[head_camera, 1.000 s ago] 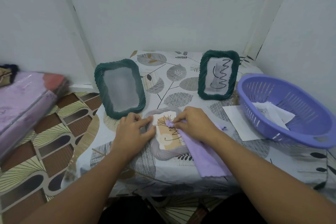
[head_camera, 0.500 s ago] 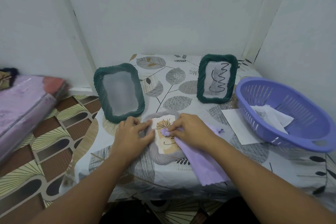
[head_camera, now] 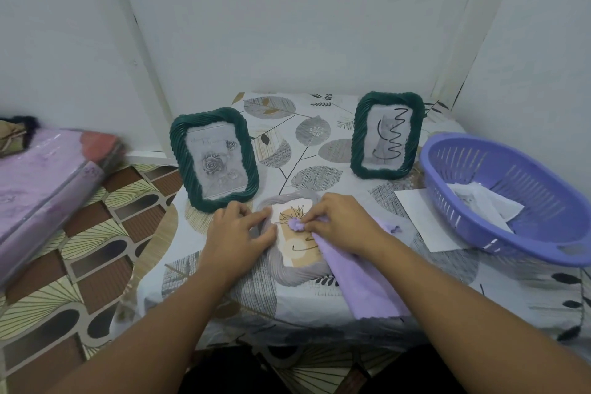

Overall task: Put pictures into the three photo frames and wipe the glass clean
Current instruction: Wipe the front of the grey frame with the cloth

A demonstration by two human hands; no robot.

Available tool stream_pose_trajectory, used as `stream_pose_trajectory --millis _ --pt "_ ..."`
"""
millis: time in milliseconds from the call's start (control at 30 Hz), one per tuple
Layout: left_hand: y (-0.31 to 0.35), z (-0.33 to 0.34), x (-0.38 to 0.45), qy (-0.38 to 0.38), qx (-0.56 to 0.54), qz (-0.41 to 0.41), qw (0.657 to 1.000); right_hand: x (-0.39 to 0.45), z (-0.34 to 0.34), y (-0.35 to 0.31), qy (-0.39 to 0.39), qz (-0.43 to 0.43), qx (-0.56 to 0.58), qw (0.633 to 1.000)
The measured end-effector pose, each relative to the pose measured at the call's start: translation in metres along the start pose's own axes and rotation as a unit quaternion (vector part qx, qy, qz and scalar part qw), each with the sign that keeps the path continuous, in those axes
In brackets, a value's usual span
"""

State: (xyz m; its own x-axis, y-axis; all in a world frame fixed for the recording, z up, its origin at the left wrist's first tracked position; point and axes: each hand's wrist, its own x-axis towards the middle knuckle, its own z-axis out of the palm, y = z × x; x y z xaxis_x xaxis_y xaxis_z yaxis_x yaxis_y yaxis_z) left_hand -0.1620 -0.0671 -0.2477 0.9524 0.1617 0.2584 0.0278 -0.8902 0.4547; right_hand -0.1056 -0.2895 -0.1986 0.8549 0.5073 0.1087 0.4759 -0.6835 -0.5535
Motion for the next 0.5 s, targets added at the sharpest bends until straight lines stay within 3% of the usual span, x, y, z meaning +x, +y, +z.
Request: stream_pose_trajectory --millis 500 --pt "-0.003 0.003 0.0 0.028 -0.014 0.013 0.999 0.0 0.002 0.0 -0.026 -0.004 -0.01 1.0"
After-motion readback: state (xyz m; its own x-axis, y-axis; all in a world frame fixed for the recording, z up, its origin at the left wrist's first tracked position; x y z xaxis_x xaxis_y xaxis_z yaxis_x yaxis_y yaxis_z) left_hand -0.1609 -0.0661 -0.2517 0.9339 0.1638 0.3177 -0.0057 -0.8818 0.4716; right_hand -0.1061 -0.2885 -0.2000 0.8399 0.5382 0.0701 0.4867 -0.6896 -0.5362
